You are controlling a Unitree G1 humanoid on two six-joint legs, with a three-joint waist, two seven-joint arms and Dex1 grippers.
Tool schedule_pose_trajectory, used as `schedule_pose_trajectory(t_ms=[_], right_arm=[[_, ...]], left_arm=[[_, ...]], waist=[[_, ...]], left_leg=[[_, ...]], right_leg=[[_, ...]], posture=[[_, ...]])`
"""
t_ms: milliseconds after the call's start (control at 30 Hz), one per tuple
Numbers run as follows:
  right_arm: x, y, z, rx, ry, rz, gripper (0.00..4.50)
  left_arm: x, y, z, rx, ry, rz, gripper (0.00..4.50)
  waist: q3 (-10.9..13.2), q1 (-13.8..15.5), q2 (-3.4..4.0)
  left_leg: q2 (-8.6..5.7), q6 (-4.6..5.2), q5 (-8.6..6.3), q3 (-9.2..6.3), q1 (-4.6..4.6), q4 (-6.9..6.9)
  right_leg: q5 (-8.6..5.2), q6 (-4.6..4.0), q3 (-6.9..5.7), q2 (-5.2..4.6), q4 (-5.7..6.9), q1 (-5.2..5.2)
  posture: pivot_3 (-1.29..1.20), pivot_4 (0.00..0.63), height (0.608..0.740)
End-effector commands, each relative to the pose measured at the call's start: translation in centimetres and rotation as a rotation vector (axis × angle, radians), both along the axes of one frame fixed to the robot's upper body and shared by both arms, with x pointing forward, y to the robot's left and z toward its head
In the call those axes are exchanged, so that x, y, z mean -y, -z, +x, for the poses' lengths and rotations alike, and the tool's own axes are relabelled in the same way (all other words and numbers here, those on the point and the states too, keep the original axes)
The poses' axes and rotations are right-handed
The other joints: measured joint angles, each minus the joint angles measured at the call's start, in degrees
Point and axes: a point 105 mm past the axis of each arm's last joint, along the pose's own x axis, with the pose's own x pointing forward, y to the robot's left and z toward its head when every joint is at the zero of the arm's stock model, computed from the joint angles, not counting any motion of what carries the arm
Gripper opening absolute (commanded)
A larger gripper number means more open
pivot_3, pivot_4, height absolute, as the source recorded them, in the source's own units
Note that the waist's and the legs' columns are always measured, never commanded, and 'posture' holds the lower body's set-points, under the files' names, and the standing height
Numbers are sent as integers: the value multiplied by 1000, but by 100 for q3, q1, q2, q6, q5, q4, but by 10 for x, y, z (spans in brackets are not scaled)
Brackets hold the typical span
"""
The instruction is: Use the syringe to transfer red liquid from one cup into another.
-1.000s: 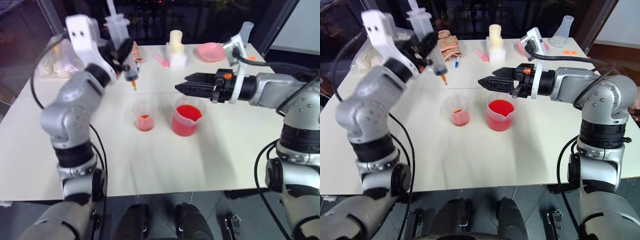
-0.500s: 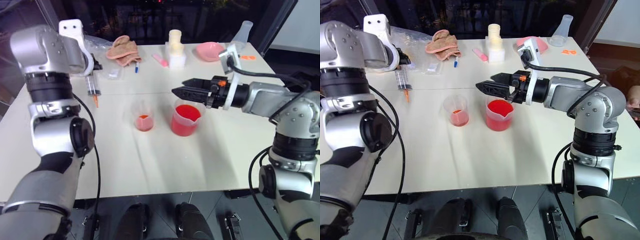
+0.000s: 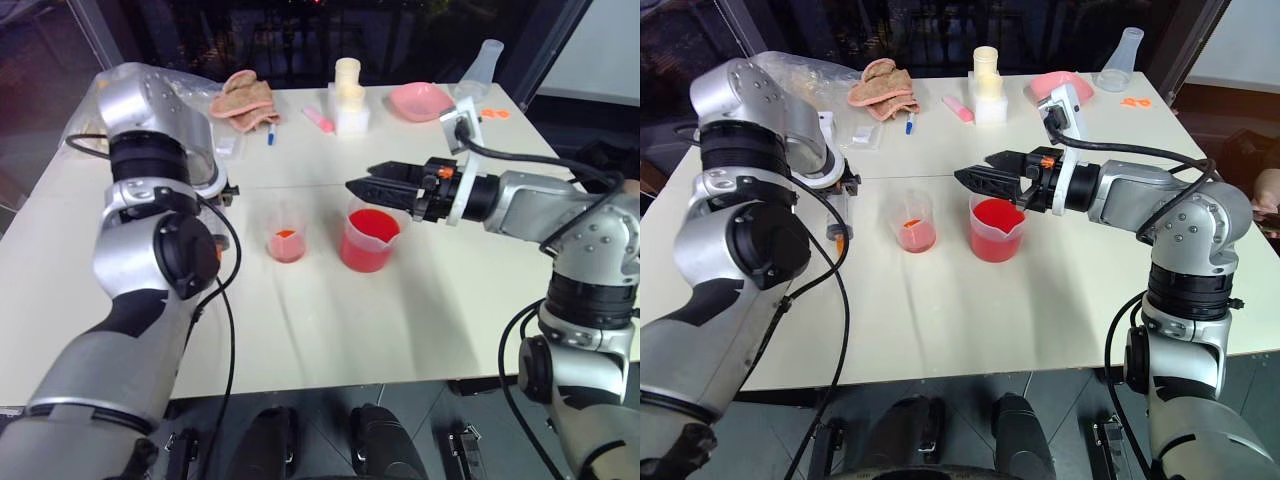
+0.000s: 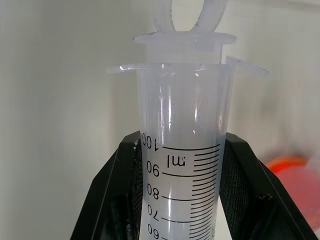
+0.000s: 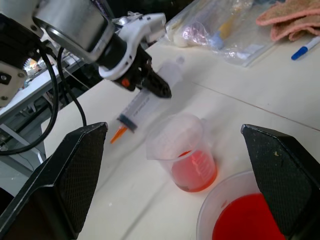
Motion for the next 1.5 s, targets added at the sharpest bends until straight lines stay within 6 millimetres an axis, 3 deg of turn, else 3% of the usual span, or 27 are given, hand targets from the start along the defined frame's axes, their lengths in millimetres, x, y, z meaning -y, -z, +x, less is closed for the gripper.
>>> schedule_pose_trajectory(t_ms=[33, 333, 633, 700, 833, 967, 1100, 1333, 1467, 1500], right_arm=[[2, -13, -6, 62, -1, 20, 4455], [2, -12, -7, 58, 7, 28, 4455], [1, -12, -10, 59, 15, 29, 4455], [2, -11, -10, 60, 19, 28, 4500], [2, -11, -11, 60, 23, 27, 4500], [2, -11, -12, 61, 24, 26, 4500], [2, -11, -11, 63, 23, 27, 4500], [1, -12, -11, 71, 10, 14, 4500], [1, -10, -14, 98, -21, -41, 4500], [2, -10, -15, 106, -35, -61, 4500]], left_arm=[[-9, 10, -3, -41, -40, 43, 1539], [-10, 47, -10, -149, -3, 134, 1539], [8, 54, 0, -106, 91, 91, 1539], [7, 56, 0, -114, 96, 103, 2525], [2, 53, 1, -97, 83, 113, 3595], [1, 43, 4, -58, 76, 95, 4470], [8, 30, 4, -22, 94, 33, 4470], [20, -24, 12, 269, 122, -93, 4470], [8, -61, 10, 522, 125, 6, 4470], [-3, -72, 9, 602, 119, 113, 4470]], waist=[[0, 5, 0], [0, 18, 0], [-1, 33, 2], [-2, 45, 2], [-2, 100, 2], [-2, 145, 2], [-2, 139, 1], [-2, 116, 1], [-2, 95, 2], [-2, 91, 2]], left_leg=[[0, 0, 0, 0, 0, 0], [-1, 0, 0, 0, -4, 1], [0, -4, 2, 0, -3, 3], [0, -4, 2, -1, -3, 6], [-1, -3, 2, 0, -1, 10], [-1, -3, 2, 0, -1, 11], [-1, -2, 1, 0, -4, 13], [0, -1, 1, 0, -18, 11], [1, -1, 1, 1, -18, 11], [1, -1, 1, 1, -18, 11]], right_leg=[[0, 0, 0, 0, 0, 0], [0, 0, 0, -3, -1, -1], [1, -1, 0, -3, 1, 1], [1, -1, 0, -3, 1, 5], [1, -1, 1, -3, 0, 9], [1, -2, 0, -3, 2, 9], [2, -2, 0, -3, 0, 8], [2, -1, 1, -2, 1, -10], [2, -1, 2, -2, 1, -10], [2, -1, 3, -2, 1, -10]], posture=[[0, 150, 740], [0, 150, 740], [0, 150, 740], [0, 150, 740], [0, 150, 740], [0, 150, 740], [0, 150, 740], [0, 150, 740], [0, 150, 740], [0, 150, 740]])
